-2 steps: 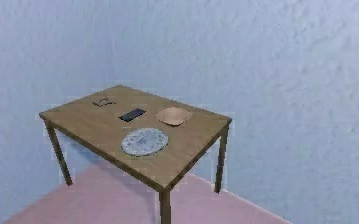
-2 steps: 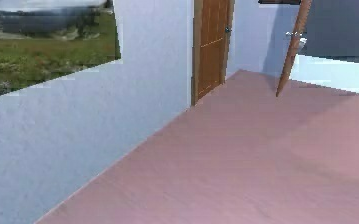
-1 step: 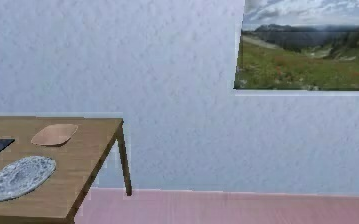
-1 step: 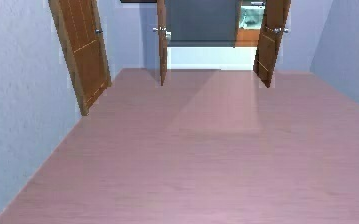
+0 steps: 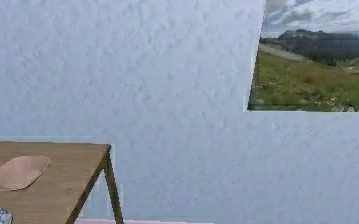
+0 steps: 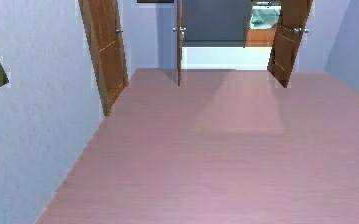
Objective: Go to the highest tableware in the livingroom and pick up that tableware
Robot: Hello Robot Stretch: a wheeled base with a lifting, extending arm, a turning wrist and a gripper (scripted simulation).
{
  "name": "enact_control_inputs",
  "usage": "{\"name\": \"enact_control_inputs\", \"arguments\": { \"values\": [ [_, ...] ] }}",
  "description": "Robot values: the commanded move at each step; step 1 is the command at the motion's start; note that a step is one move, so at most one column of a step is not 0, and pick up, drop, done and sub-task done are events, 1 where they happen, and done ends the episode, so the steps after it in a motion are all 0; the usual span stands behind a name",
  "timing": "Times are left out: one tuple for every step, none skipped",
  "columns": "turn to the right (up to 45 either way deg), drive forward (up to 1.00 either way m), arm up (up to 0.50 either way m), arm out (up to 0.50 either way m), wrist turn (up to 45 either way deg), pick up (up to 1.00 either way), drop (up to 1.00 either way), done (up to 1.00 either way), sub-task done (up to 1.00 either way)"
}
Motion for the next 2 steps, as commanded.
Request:
{"name": "enact_control_inputs", "arguments": {
  "values": [
    [-45.0, 0.00, 0.00, 0.00, 0.0, 0.00, 0.00, 0.00, 0.00],
    [-45.0, 0.00, 0.00, 0.00, 0.0, 0.00, 0.00, 0.00, 0.00]
  ]
}}
